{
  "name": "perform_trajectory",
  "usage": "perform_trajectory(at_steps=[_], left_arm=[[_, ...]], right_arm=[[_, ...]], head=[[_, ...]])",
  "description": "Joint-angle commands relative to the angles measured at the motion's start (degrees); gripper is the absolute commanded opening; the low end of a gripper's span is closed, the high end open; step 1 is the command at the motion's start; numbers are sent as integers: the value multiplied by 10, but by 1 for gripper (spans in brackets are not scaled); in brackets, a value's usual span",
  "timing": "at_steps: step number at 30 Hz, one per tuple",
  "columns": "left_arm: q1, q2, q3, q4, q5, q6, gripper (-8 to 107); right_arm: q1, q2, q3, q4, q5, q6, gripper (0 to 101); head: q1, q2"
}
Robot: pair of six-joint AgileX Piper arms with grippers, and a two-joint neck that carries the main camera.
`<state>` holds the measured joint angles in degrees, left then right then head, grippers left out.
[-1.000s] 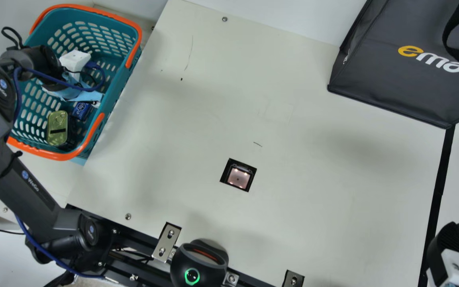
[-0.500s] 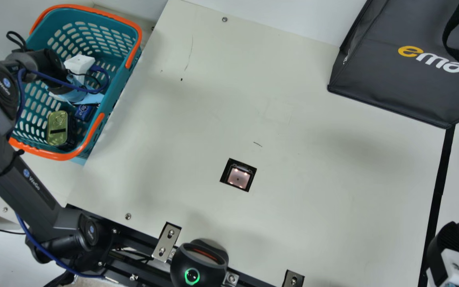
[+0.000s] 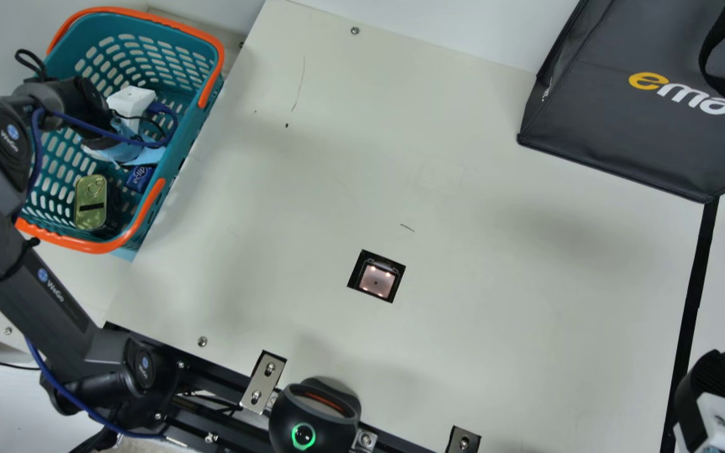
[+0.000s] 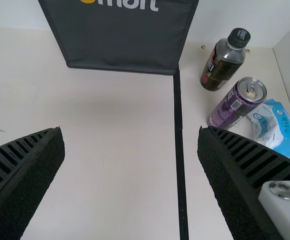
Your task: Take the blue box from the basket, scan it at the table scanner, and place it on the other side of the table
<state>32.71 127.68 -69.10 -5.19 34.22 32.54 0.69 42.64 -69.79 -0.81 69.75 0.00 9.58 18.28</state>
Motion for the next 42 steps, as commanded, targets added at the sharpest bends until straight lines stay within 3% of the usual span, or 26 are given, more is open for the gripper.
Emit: perform_trajectory(at_steps=[1,13,28,42], left_arm=[[3,3,-2,3,-2,2,90],[16,11,-7,3,-3,28,90],[18,12,-10,1,-3,38,-8],[19,-30,-8,0,5,15,-8]], right_arm=[[0,0,0,0,0,0,95],[0,0,0,0,0,0,95],[0,0,0,0,1,0,95],[0,0,0,0,1,0,95]], head=[[-17,1],[-17,1],[-17,1],[-17,1]])
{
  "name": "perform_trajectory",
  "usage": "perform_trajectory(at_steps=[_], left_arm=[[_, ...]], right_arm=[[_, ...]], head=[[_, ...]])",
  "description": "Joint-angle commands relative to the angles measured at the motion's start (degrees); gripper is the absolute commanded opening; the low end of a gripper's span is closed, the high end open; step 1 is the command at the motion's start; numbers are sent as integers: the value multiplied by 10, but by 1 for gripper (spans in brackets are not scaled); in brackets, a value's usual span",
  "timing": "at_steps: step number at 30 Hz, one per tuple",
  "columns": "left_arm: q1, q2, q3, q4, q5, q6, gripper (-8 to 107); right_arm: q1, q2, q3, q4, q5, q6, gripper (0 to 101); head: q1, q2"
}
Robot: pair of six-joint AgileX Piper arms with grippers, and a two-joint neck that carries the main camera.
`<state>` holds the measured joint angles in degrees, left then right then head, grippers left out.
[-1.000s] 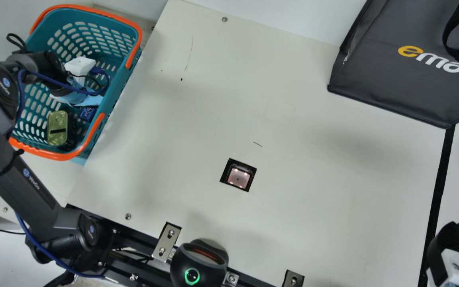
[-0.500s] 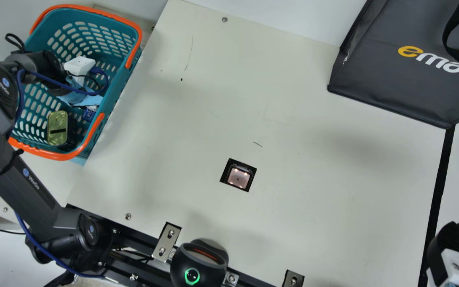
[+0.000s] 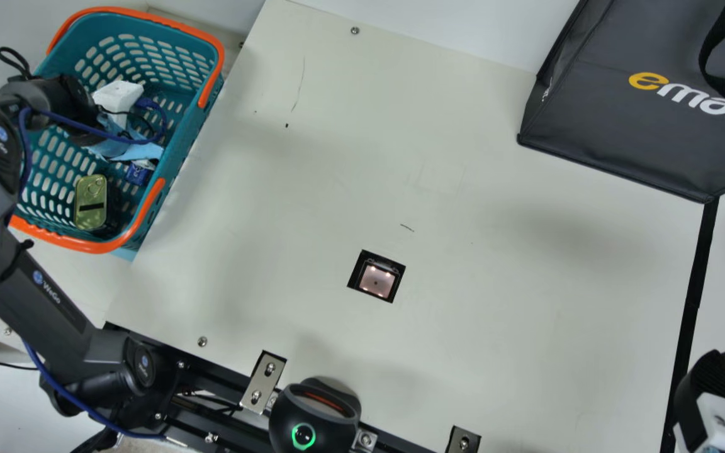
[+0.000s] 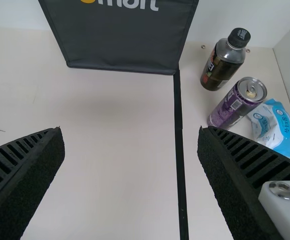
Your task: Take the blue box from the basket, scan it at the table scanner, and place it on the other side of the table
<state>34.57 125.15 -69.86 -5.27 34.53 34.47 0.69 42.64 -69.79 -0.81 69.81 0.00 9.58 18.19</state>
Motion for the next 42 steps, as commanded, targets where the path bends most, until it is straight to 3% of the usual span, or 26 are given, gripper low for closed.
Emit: perform_trajectory(at_steps=[1,27,42], left_arm=[[0,-10,1,2,5,-8,-8],[-7,-172,-12,44,134,-166,-8],[-45,-289,0,49,190,-231,-8]], right_arm=[[0,0,0,0,0,0,95],[0,0,0,1,-1,0,95],[0,0,0,1,-1,0,95]], head=[[-17,2],[-17,2],[-17,2]])
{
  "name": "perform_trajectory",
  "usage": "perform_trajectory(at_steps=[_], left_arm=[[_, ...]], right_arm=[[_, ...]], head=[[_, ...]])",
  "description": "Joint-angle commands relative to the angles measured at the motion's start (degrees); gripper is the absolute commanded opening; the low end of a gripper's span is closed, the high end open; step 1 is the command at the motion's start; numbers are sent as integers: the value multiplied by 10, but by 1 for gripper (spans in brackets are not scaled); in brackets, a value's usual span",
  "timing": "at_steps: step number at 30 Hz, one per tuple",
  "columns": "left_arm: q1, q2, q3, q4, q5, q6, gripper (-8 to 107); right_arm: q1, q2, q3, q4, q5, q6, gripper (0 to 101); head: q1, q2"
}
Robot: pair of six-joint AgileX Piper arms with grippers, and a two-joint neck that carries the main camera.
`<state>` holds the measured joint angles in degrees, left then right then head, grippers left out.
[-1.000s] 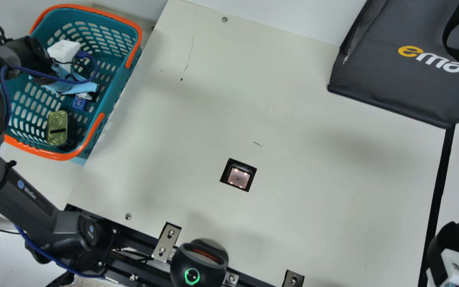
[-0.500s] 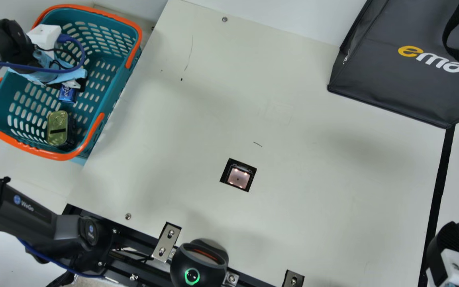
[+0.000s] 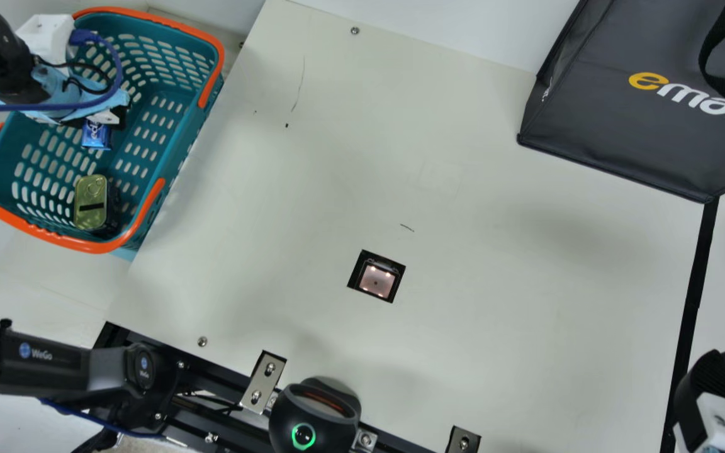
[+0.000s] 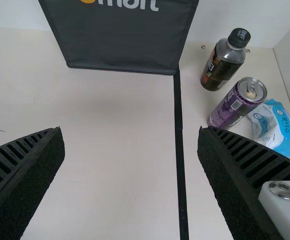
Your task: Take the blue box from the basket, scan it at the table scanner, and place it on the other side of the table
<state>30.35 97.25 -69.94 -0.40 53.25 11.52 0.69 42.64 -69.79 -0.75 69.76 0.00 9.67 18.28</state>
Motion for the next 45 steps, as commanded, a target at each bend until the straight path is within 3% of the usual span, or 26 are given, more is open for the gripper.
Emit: perform_trajectory(at_steps=[1,20,45], left_arm=[[-7,-18,1,-1,7,-4,-8],[-114,-143,9,-35,87,-39,-8],[-434,-191,52,-6,104,-250,-8]], right_arm=[[0,0,0,0,0,0,95],[0,0,0,0,0,0,95],[0,0,0,0,0,0,95]], head=[[-17,1],[-17,1],[-17,1]])
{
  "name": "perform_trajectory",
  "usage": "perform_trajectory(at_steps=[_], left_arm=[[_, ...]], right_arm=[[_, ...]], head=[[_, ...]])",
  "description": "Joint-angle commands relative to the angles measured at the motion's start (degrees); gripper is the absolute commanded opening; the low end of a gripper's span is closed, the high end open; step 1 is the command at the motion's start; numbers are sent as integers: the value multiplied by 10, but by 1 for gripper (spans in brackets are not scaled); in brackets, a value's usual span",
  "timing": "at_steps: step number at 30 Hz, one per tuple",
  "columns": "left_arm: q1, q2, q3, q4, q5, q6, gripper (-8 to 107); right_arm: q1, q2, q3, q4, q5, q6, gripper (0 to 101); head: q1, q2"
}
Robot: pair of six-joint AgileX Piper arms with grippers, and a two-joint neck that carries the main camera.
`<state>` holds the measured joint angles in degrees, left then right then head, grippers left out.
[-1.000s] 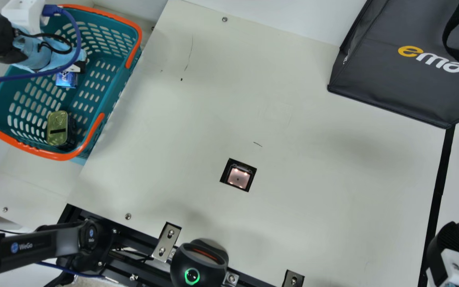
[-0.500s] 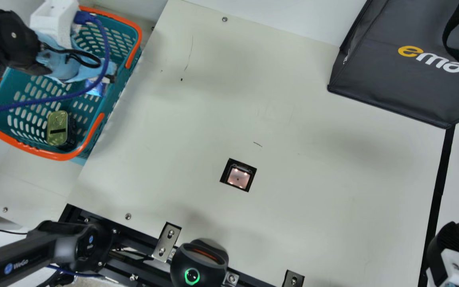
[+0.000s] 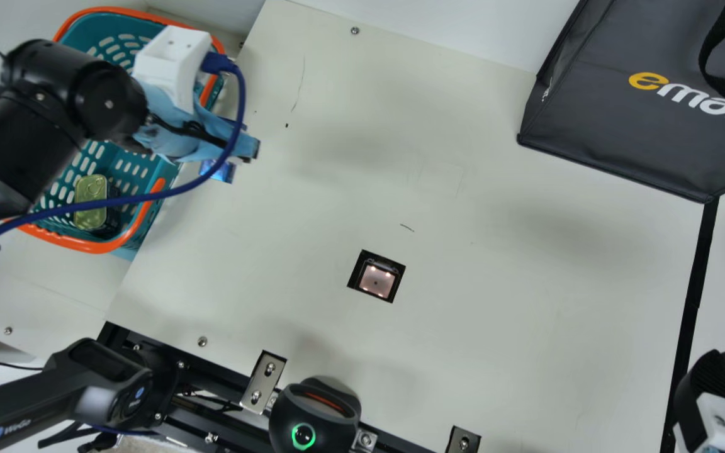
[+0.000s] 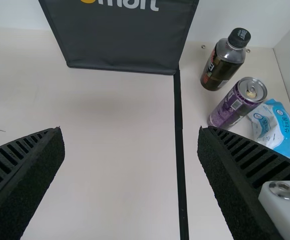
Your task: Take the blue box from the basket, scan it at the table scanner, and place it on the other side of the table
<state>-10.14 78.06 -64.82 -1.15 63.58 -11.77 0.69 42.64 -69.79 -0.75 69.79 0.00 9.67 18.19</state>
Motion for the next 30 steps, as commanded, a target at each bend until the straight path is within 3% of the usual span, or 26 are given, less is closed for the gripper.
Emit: perform_trajectory(at_steps=[1,16,30], left_arm=[[-42,2,1,3,0,-27,-8],[-186,32,-8,33,3,-154,-8],[-269,78,-18,24,2,-264,-8]], right_arm=[[0,0,0,0,0,0,95],[0,0,0,0,0,0,95],[0,0,0,0,-1,0,95]], head=[[-17,2],[-17,2],[-17,2]])
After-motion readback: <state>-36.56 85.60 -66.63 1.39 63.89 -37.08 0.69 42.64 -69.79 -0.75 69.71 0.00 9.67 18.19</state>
